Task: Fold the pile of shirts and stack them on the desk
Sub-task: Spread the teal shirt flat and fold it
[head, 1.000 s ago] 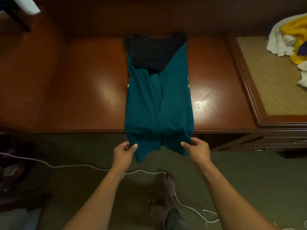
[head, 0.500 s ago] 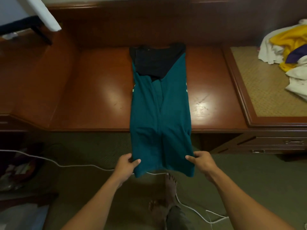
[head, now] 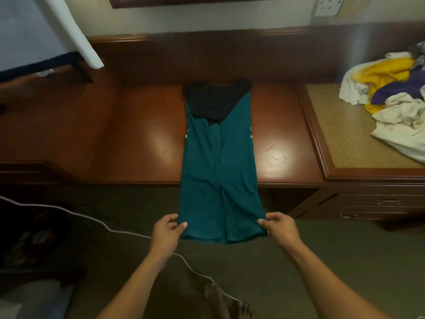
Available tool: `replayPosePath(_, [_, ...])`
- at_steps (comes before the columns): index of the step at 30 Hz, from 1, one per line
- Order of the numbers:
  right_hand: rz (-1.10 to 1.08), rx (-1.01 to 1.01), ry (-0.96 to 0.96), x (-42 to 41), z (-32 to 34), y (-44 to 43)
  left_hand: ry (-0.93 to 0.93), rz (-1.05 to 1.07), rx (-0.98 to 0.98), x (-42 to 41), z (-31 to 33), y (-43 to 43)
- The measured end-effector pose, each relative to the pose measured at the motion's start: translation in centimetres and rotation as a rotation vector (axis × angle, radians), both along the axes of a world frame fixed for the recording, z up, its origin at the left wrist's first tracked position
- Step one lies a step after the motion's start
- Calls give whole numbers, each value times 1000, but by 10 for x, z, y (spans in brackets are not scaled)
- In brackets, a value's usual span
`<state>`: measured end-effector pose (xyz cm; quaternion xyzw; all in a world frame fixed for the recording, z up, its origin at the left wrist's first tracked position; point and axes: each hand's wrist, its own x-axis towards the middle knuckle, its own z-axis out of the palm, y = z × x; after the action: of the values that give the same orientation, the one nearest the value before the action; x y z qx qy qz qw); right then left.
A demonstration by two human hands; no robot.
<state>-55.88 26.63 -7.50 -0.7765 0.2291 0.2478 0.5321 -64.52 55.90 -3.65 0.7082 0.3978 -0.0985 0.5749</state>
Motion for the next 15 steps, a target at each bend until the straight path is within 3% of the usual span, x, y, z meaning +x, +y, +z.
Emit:
replayPosePath(6, [-78, 123, -87, 27, 56, 5, -125, 135, -15, 20, 50, -11])
replayPosePath(15, [-208, 417, 37, 101, 117, 16, -198, 281, -177, 88, 93, 11])
